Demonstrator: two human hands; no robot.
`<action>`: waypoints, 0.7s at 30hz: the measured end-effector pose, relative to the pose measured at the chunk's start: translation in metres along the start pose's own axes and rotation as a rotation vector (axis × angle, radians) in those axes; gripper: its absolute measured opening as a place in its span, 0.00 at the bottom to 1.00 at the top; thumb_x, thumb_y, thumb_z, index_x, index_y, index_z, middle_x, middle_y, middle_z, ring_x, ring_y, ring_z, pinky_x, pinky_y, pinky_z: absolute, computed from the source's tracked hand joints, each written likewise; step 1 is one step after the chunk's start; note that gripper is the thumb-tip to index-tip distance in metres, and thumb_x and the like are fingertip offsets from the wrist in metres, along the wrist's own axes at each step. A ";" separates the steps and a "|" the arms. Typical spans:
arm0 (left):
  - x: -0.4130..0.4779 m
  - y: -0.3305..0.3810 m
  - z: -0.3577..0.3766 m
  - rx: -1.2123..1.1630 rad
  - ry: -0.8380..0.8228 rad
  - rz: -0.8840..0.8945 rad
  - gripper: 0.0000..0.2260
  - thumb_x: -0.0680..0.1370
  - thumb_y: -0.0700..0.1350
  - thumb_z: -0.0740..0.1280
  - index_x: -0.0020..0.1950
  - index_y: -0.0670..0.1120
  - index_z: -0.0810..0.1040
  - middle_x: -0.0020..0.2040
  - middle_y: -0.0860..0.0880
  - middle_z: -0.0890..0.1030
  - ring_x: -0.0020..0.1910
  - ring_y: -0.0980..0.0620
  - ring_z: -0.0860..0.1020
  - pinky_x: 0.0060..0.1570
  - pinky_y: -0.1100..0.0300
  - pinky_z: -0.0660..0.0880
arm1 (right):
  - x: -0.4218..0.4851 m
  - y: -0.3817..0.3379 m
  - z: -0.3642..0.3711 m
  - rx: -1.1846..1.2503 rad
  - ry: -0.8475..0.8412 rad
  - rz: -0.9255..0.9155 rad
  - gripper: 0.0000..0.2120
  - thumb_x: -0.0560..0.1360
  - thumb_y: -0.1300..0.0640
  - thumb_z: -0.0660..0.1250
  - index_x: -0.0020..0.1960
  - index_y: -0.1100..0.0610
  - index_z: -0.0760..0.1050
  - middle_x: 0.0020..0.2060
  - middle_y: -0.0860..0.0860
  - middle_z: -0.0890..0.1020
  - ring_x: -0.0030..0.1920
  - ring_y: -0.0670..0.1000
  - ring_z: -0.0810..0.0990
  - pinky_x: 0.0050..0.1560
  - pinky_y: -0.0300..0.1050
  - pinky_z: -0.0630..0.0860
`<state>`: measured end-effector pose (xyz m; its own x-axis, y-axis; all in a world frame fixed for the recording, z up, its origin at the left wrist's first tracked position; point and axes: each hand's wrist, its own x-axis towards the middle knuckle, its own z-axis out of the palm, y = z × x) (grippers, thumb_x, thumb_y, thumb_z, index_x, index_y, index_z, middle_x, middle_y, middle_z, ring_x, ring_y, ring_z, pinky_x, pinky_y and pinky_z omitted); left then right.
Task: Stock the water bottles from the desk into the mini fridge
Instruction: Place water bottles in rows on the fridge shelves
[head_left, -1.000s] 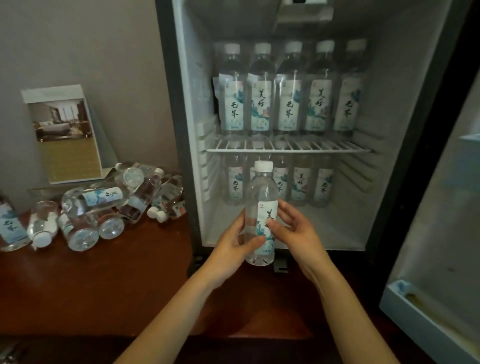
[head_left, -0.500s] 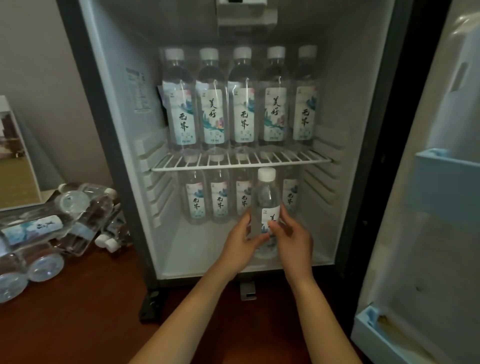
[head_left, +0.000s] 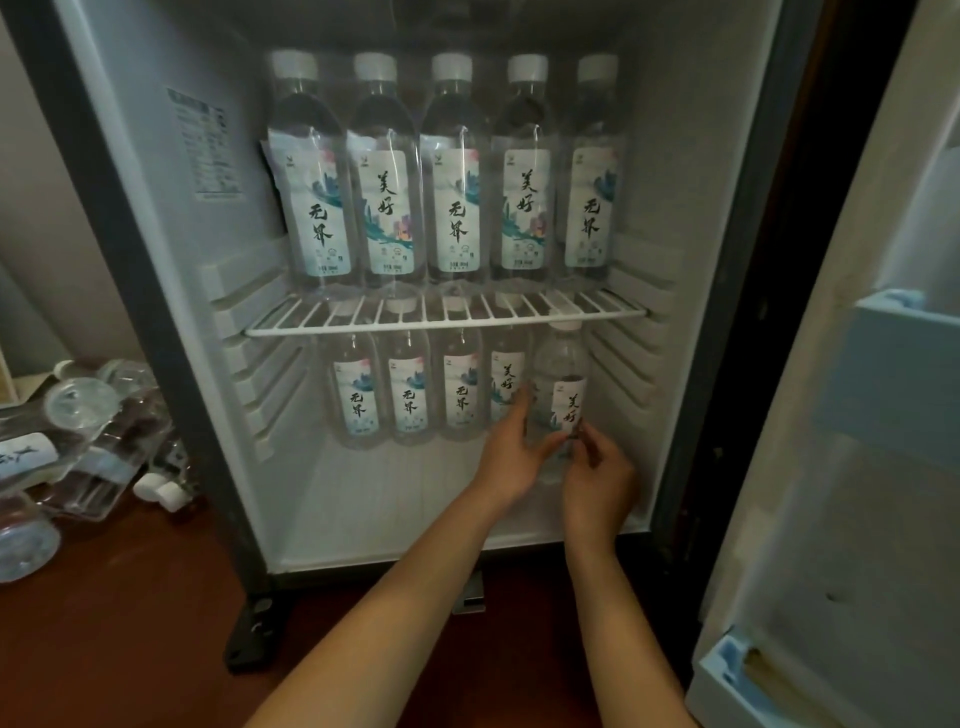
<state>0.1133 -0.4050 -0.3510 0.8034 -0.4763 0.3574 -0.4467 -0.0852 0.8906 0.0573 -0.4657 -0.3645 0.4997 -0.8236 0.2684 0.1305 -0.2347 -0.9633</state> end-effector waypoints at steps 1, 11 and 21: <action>0.002 0.001 0.002 -0.005 0.005 -0.008 0.29 0.77 0.37 0.66 0.75 0.42 0.58 0.71 0.44 0.69 0.70 0.48 0.68 0.70 0.51 0.64 | 0.001 0.000 0.001 -0.009 -0.003 0.011 0.16 0.76 0.68 0.60 0.61 0.60 0.76 0.57 0.54 0.81 0.58 0.51 0.78 0.59 0.41 0.71; 0.014 0.002 0.016 0.054 0.021 0.046 0.22 0.77 0.36 0.65 0.70 0.38 0.64 0.64 0.42 0.74 0.64 0.47 0.73 0.65 0.56 0.68 | 0.008 0.003 -0.002 -0.095 -0.020 0.011 0.23 0.74 0.70 0.57 0.66 0.57 0.72 0.62 0.55 0.78 0.61 0.54 0.76 0.55 0.36 0.68; 0.010 0.004 0.014 0.083 -0.037 0.004 0.24 0.78 0.34 0.61 0.73 0.40 0.60 0.68 0.41 0.71 0.68 0.47 0.69 0.67 0.58 0.65 | 0.000 0.001 0.000 -0.045 0.019 -0.012 0.22 0.73 0.71 0.59 0.65 0.60 0.73 0.60 0.58 0.78 0.61 0.55 0.76 0.62 0.45 0.71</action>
<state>0.1134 -0.4225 -0.3479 0.7872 -0.5089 0.3484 -0.4820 -0.1552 0.8623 0.0578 -0.4660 -0.3658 0.4824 -0.8299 0.2802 0.0971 -0.2673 -0.9587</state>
